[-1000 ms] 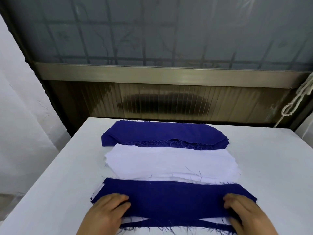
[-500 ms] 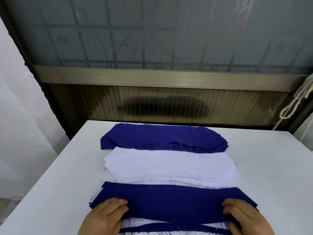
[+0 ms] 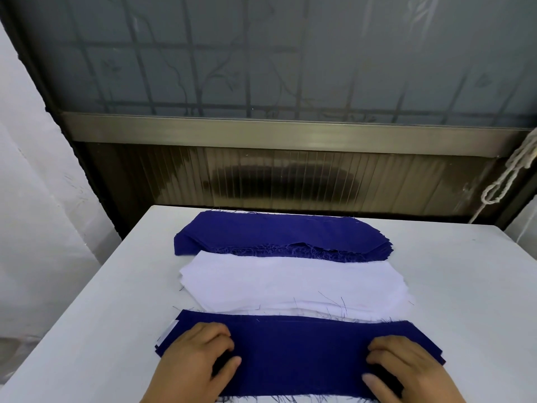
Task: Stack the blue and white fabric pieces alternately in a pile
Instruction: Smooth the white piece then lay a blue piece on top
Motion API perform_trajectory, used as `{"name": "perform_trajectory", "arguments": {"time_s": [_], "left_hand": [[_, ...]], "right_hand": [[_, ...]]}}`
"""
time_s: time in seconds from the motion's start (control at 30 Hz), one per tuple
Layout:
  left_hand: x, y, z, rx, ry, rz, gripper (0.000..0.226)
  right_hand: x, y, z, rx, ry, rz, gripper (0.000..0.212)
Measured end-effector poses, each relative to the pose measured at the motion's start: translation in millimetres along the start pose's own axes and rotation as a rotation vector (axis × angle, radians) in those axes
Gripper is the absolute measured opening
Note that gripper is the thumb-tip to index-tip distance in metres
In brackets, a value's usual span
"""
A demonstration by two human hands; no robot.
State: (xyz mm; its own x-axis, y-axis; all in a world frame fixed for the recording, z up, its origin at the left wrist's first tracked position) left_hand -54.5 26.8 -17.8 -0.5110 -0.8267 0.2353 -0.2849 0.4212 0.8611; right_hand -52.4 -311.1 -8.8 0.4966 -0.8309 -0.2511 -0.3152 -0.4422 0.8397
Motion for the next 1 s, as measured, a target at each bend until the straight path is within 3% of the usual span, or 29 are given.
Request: {"name": "perform_trajectory", "arguments": {"time_s": [0.07,0.23,0.3,0.4,0.47,0.57,0.73,0.9,1.0], "left_hand": [[12,-7,-11,-0.022,-0.042,0.001,0.023],[27,-27,-25,-0.120,-0.118,-0.034,0.029],[16,-25,-20,-0.044,-0.124,-0.071,0.010],[-8,-18,-5,0.073,-0.085,-0.108,0.057],[-24,-11,4,0.089,-0.040,-0.123,0.065],[-39,-4,8,0.111,-0.003,-0.150,0.062],[-45,2,1,0.080,0.092,-0.226,0.032],[-22,-9,-37,0.107,0.052,-0.166,0.017],[-4,-27,-62,0.016,-0.003,-0.136,0.036]], "right_hand": [[-12,-7,-9,0.006,0.052,-0.002,0.013],[-23,-23,-21,-0.128,0.014,-0.018,0.032],[-13,-21,-17,-0.104,-0.038,-0.020,0.034],[12,-12,-5,-0.055,-0.165,-0.016,0.031],[25,-4,0,-0.033,-0.210,-0.004,0.019],[37,3,3,-0.009,-0.246,0.050,0.012],[45,4,-11,-0.030,-0.324,0.199,0.038],[35,-3,-44,-0.041,-0.245,0.077,0.029],[28,-18,-66,-0.135,-0.163,0.013,0.030]]}}
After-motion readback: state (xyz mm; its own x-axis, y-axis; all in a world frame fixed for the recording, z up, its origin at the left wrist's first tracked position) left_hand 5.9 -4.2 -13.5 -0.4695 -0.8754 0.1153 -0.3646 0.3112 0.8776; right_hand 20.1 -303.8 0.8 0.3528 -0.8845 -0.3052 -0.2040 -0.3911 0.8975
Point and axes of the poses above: each hand's wrist, its own z-axis away from the middle knuckle, its own y-axis out of the back of the hand, x = y × z, the point moved 3 cm from there along -z, towards the middle knuckle, and after that the axes turned 3 degrees about -y, right-handed, at the moved point
